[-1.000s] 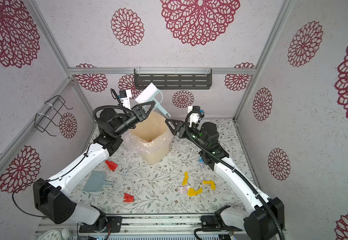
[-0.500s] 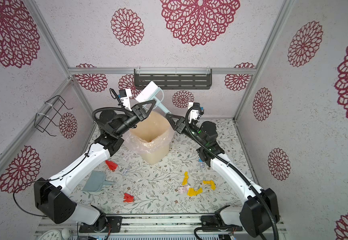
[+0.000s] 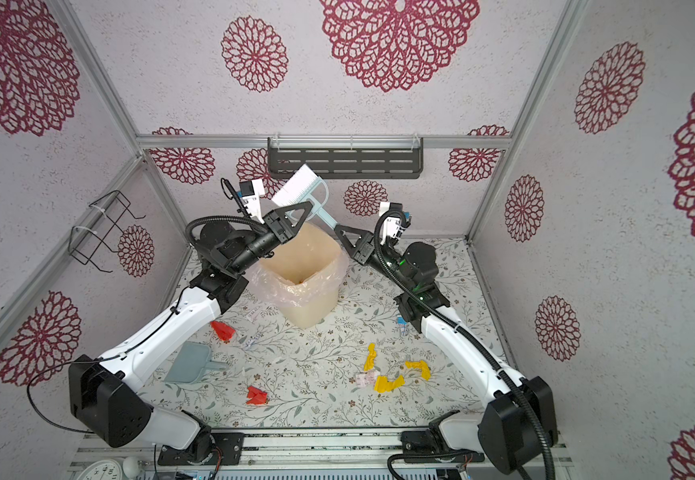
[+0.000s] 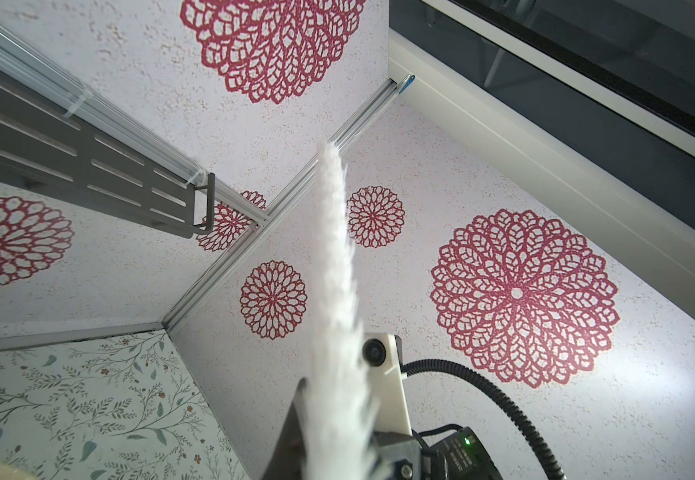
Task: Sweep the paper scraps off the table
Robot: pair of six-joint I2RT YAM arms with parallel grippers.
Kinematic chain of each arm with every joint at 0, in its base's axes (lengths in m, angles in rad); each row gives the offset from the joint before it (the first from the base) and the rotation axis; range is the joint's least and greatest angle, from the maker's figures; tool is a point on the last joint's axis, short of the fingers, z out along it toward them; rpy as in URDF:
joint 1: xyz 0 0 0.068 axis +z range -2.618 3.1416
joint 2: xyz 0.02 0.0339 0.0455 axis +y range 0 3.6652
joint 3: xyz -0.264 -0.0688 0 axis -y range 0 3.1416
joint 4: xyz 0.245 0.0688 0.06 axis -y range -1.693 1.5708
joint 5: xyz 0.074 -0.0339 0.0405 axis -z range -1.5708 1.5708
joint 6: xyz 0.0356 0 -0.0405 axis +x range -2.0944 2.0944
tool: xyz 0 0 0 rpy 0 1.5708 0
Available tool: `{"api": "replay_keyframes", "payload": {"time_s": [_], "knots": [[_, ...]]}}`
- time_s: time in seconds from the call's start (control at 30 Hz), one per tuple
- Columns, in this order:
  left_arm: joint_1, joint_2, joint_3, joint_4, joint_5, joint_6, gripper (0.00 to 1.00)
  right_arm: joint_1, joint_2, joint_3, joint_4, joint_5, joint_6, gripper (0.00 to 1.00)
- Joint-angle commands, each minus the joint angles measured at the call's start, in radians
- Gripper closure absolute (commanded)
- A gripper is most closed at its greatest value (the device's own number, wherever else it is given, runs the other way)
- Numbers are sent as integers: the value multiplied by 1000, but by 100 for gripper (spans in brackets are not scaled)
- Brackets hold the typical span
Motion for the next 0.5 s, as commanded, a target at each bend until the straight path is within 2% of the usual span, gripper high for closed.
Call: {"api": "replay_keyframes", "payload": {"time_s": [0.0, 0.23, 0.43, 0.47], "knots": [[-7, 13, 2, 20, 16, -5, 100, -6, 1, 14, 85, -34, 17, 74], [-8, 20, 12, 13, 27, -10, 100, -7, 4, 19, 93, -41, 24, 81], [-8, 18, 10, 7, 29, -12, 100, -9, 1, 16, 101, -41, 30, 100], [-7, 18, 9, 5, 29, -11, 100, -9, 0, 17, 102, -44, 32, 100]]}}
